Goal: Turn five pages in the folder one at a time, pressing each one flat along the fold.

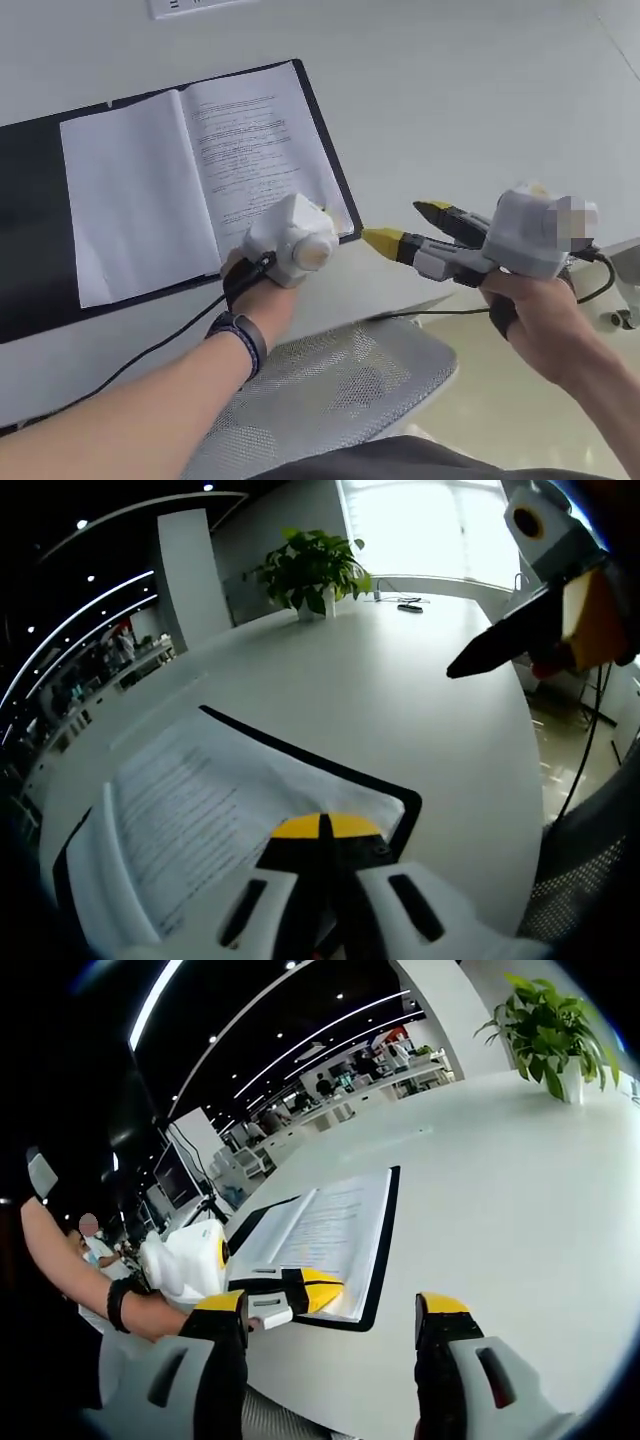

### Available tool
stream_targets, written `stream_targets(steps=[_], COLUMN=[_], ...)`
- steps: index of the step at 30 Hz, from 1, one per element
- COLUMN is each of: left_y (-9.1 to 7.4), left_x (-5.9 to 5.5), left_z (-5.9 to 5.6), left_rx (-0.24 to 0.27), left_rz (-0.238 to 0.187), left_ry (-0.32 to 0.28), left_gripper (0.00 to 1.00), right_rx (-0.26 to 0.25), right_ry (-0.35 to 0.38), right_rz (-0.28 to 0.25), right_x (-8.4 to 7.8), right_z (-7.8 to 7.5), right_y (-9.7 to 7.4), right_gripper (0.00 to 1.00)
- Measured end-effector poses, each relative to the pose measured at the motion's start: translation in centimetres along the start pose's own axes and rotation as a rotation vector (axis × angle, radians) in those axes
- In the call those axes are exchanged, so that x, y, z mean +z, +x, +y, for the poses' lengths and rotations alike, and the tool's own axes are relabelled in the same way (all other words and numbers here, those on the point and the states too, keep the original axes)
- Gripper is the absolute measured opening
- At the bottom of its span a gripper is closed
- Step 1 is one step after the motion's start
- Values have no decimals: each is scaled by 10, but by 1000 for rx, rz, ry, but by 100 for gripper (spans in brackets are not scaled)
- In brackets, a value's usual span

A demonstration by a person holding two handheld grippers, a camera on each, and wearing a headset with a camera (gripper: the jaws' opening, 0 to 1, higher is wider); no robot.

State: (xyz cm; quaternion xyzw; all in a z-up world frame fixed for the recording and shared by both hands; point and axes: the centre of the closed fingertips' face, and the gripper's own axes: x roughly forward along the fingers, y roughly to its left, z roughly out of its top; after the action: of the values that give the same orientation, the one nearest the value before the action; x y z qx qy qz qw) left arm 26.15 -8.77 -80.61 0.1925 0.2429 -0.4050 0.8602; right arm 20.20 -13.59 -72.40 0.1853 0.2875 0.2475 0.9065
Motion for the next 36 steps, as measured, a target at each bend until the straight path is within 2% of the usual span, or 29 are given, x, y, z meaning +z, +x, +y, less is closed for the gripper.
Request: stream_targets(steps=[3,5,7,8,10,11,12,13,15,18,20,21,29,30,31,32,36], left_y=[-1,-1,-2,-2,-3,-5,-5,-6,-8,-6,-6,-7,-5,-5,-5,-5,-4], left_x=[1,1,2,3,3,3,3,1,-2,-3,-2,-3,-4,-5,-6,-5,-6], left_z=[1,0,3,2,-3,-7,-7,-7,-6,-7,-10,-9,-6,1,0,0,-2], left_rx=[-18,-65,-73,-75,-85,-96,-92,-90,-72,-62,-52,-31,15,42,37,35,36], left_rz=[6,9,13,14,26,33,38,42,51,52,47,42,31,25,25,22,8], left_ry=[-21,-100,-118,-99,-103,-105,-108,-117,-93,-92,-123,-117,-118,-105,-105,-85,-66], left_gripper=[0,0,0,0,8,17,23,26,28,27,24,24,18,14,11,11,11], right_rx=[4,6,5,5,5,4,1,-3,-6,-8,-10,-11,-14,-14,-13,-12,-9], right_ry=[-1,0,0,0,5,7,8,11,16,18,20,23,26,26,25,24,18], right_rz=[-1,-3,-2,-3,-12,-16,-18,-21,-26,-25,-26,-30,-43,-43,-43,-42,-39], right_x=[2,3,3,3,5,6,7,7,7,5,5,5,7,8,8,8,10], right_z=[0,-1,-1,-1,-1,-2,-2,-4,-5,-6,-6,-7,-8,-8,-8,-9,-10], right_y=[2,3,4,3,3,2,1,0,-1,-3,-4,-4,-5,-5,-5,-5,-2], right_gripper=[66,66,66,66,65,65,65,65,64,64,64,64,64,64,64,64,64])
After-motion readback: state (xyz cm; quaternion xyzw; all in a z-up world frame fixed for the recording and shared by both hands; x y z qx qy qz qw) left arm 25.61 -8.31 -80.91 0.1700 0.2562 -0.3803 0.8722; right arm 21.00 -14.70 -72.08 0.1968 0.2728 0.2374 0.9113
